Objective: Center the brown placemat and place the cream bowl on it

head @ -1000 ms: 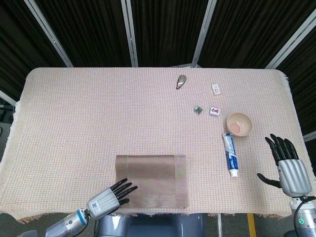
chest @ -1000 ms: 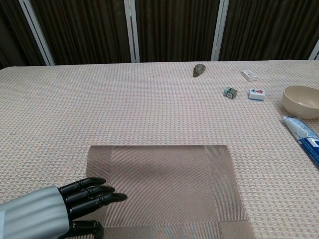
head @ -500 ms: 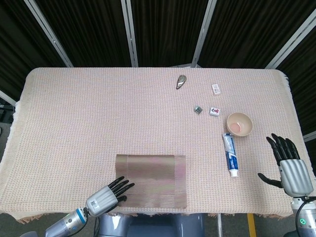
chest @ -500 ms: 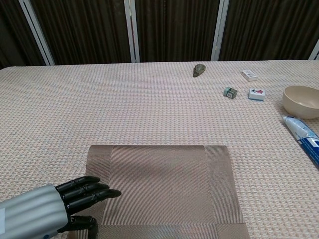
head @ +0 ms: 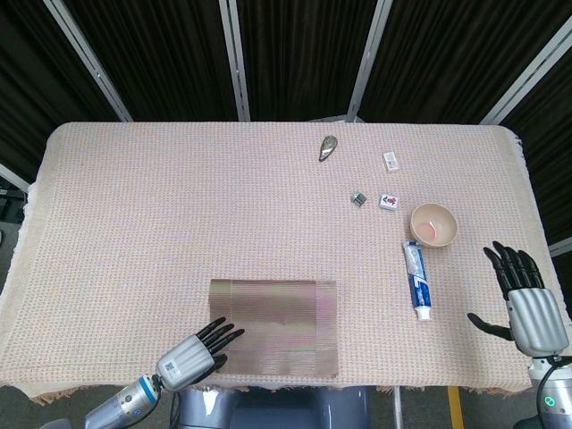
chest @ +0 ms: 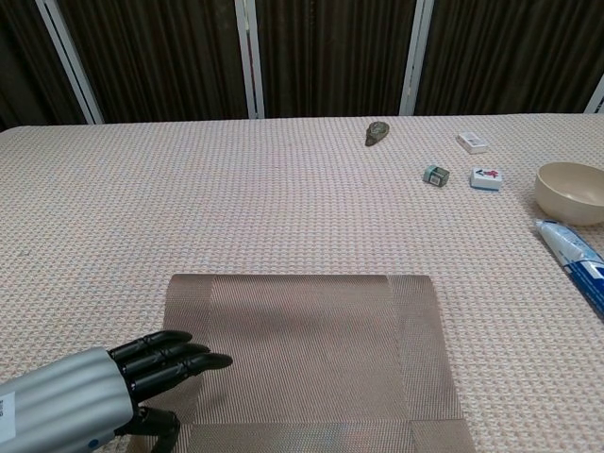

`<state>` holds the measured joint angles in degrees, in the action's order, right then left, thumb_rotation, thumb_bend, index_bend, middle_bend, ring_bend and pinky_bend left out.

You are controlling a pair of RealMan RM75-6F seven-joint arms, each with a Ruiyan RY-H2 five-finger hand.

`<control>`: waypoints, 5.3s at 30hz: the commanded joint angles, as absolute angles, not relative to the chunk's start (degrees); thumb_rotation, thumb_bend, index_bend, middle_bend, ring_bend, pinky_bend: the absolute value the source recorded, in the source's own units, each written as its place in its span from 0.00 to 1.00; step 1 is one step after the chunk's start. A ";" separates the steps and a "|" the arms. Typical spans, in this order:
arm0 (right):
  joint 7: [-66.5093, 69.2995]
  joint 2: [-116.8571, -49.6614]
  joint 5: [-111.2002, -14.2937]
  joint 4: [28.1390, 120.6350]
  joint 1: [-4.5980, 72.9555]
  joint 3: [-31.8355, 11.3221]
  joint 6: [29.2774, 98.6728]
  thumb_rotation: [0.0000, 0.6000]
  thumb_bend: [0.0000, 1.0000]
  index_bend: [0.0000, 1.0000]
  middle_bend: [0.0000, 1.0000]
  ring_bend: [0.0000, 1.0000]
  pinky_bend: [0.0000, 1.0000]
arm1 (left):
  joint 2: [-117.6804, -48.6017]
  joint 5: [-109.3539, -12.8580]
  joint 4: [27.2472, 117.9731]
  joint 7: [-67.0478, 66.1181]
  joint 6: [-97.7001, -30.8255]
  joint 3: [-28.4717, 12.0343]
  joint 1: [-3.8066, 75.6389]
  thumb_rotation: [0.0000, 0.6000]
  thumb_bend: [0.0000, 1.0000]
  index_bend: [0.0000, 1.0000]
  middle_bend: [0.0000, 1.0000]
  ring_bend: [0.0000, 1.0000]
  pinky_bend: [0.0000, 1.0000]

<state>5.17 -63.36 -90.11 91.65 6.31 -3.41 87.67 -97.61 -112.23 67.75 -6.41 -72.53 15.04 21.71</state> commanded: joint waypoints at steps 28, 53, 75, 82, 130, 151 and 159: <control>4.33 -63.60 -90.31 91.55 6.04 -3.64 88.05 1.00 0.00 0.00 0.00 0.00 0.00 | -90.59 -74.98 90.70 13.33 -64.60 -18.46 28.12 1.00 0.57 0.68 0.00 0.00 0.00; 0.40 -65.02 -92.08 91.50 6.57 -2.22 86.32 1.00 0.00 0.00 0.00 0.00 0.00 | -82.15 -73.60 80.54 4.26 -72.60 -15.67 21.91 1.00 0.00 0.00 0.00 0.00 0.00; -13.06 -73.12 -102.70 94.44 28.41 -2.50 57.87 1.00 0.00 0.06 0.00 0.00 0.00 | -68.07 -80.47 106.23 -22.77 -89.46 -6.07 9.52 1.00 0.00 0.00 0.00 0.00 0.00; -16.18 -80.73 -100.63 91.35 33.81 -3.30 50.15 1.00 0.00 0.09 0.00 0.00 0.00 | -67.95 -79.37 105.63 -22.21 -87.93 -6.66 10.08 1.00 0.00 0.00 0.00 0.00 0.00; -21.74 -99.28 -92.09 77.68 41.70 -4.34 50.76 1.00 0.24 0.13 0.00 0.00 0.00 | -65.99 -77.77 105.63 -18.50 -84.28 -6.78 10.78 1.00 0.00 0.00 0.00 0.00 0.00; -22.81 -98.77 -92.83 73.00 42.68 -1.65 51.45 1.00 0.29 0.23 0.00 0.00 0.00 | -65.74 -78.16 105.96 -18.54 -83.89 -6.38 10.77 1.00 0.00 0.00 0.00 0.00 0.00; -18.54 -99.60 -93.83 71.11 42.53 -1.11 53.93 1.00 0.38 0.53 0.06 0.00 0.00 | -65.71 -78.22 106.08 -18.55 -83.73 -6.25 10.78 1.00 0.00 0.00 0.00 0.00 0.00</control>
<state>-19.21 -99.40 -93.43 71.53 42.55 -1.30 53.36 -65.72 -78.22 106.07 -18.56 -83.74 -6.25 10.77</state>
